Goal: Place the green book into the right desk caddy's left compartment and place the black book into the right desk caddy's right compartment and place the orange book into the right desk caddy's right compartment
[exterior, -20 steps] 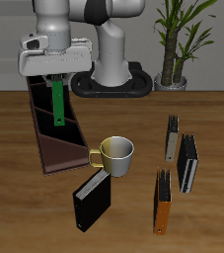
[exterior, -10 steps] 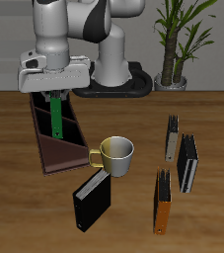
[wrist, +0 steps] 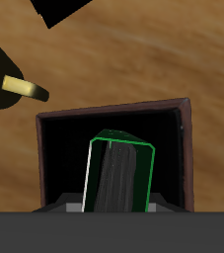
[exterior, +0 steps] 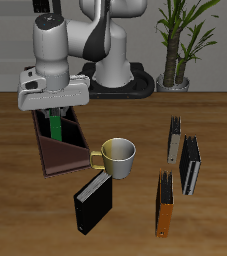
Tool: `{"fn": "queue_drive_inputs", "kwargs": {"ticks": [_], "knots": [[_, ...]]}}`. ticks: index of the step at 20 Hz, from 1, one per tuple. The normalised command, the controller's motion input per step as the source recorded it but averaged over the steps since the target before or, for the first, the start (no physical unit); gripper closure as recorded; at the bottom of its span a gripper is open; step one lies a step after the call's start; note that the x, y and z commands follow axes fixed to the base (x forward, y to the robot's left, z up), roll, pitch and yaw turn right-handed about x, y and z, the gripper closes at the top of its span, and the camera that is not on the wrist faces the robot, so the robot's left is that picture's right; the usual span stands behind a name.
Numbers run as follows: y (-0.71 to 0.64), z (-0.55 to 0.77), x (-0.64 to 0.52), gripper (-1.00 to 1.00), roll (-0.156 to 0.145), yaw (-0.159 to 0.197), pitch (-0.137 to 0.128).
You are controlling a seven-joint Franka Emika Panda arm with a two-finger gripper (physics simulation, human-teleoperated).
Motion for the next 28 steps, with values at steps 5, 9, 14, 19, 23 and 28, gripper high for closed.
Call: {"fn": "queue_drive_inputs", "kwargs": {"ticks": [5,9,14,19,23,28], "knots": [[-0.09,-0.06,0.13,-1.00,-0.048,-0.030,0.025],[-0.03,0.15,0.05,-1.00,-0.014,-0.014,-0.016],[0.09,0.28,0.04,-1.00,-0.013,-0.010,-0.038],[0.19,0.44,0.09,-1.00,-0.018,-0.019,-0.065],[0.16,0.45,0.20,-1.00,-0.017,-0.029,-0.053],[0.09,0.44,0.36,-1.00,-0.030,-0.055,-0.030]]}}
